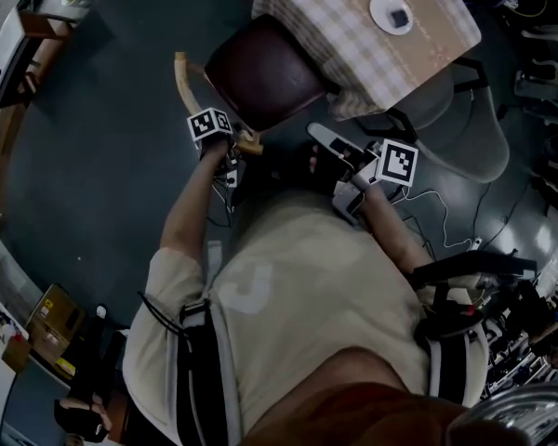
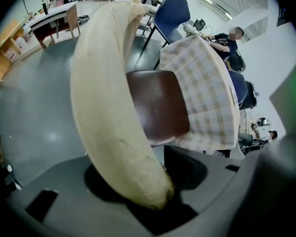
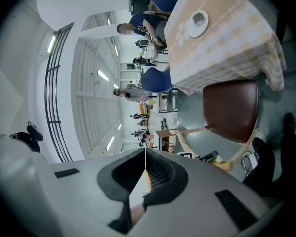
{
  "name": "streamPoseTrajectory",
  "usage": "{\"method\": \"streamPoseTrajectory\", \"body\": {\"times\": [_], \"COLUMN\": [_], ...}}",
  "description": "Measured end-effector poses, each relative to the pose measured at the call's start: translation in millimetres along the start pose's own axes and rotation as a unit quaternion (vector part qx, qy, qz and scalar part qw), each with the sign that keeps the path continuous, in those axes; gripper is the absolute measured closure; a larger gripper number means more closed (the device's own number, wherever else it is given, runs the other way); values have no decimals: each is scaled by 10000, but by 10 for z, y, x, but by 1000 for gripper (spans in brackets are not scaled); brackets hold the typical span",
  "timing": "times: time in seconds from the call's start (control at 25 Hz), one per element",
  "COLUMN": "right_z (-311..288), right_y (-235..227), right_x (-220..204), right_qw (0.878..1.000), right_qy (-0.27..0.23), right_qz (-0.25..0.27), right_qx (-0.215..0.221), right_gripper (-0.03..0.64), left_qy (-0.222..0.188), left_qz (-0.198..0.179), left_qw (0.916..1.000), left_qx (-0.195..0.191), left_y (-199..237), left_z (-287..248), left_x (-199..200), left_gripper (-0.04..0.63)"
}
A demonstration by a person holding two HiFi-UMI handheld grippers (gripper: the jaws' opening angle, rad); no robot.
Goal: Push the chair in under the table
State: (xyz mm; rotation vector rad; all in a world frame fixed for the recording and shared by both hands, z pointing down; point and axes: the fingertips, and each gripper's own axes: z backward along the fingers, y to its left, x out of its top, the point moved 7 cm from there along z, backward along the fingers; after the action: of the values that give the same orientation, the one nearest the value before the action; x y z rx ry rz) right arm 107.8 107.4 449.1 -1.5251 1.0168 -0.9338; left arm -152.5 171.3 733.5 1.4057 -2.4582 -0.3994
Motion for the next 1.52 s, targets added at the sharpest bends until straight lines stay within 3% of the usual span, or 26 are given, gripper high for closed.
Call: {"method": "streamPoseTrajectory", "body": {"times": [1.52], "right_z": [377], "right_y": [-236], "right_x": [168], "right_qw": [9994], "right_qy": [-290], "right_qz": [-161], "right_qx": [-85], "right_gripper": [604], "left_qy": [-22], "left_qz": [104], "left_qw": [9999], "left_qx": [-97], "left_y": [-437], "left_z": [-273], "left_x": [61], "left_gripper": [368]}}
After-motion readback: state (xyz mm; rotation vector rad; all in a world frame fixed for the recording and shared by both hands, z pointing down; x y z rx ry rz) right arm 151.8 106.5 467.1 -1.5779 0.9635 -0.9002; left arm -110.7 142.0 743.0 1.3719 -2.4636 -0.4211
